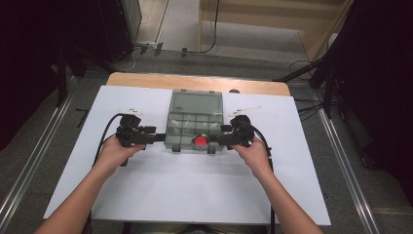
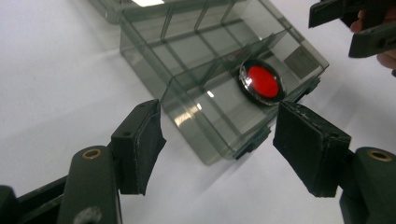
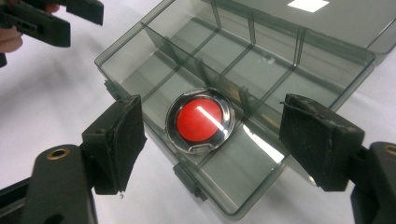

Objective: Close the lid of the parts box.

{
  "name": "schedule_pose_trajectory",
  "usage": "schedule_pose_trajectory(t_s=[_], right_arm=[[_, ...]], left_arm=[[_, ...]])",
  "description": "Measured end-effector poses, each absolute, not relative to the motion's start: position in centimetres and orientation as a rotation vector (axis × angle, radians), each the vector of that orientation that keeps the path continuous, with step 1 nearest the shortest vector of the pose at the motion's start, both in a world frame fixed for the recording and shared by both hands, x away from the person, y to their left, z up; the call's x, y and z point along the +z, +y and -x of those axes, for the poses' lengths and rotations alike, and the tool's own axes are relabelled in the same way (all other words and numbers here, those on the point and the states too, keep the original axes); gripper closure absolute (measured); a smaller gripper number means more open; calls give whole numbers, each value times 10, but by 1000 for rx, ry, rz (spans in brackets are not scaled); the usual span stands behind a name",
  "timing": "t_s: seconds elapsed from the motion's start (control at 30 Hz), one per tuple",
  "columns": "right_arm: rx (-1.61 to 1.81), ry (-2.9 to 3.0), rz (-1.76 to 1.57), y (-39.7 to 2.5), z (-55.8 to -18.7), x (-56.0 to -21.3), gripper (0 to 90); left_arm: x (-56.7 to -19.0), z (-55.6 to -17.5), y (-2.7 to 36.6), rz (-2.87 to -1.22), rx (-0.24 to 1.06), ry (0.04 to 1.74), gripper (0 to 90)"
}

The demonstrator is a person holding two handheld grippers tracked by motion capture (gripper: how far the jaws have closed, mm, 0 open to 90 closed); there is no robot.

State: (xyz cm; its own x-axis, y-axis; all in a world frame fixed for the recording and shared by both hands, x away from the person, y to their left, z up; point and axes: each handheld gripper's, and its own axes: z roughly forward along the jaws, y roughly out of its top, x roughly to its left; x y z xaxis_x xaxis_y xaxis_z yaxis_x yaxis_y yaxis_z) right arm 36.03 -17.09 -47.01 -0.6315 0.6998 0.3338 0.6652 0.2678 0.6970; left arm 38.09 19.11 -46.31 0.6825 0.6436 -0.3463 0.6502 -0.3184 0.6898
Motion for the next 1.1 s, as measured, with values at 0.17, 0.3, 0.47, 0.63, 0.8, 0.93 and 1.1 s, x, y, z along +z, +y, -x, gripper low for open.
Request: schedule_pose_trajectory(t_s=[0.17, 0.3, 0.47, 0.63, 0.8, 0.93, 1.1], right_arm=[[1305, 2463, -1329, -171, -366, -464, 237], [1287, 2452, -1317, -172, -374, -460, 237], [1280, 2447, -1325, -173, -383, -455, 237], [1276, 2443, -1358, -174, -393, -455, 237], [1269, 2439, -1391, -175, -406, -457, 237], [1261, 2430, -1405, -176, -414, -456, 239], [1250, 2417, -1432, -178, -421, -458, 240]], left_arm=[[-461, -389, 189, -2056, 30, 988, 318], [-461, -398, 186, -2064, 36, 1004, 319], [-458, -405, 182, -2051, 19, 1007, 319], [-458, -411, 178, -2072, 39, 1003, 319], [-460, -420, 171, -2087, 40, 999, 319], [-460, -427, 170, -2072, 23, 1011, 319], [-461, -434, 170, -2051, 22, 1042, 319]])
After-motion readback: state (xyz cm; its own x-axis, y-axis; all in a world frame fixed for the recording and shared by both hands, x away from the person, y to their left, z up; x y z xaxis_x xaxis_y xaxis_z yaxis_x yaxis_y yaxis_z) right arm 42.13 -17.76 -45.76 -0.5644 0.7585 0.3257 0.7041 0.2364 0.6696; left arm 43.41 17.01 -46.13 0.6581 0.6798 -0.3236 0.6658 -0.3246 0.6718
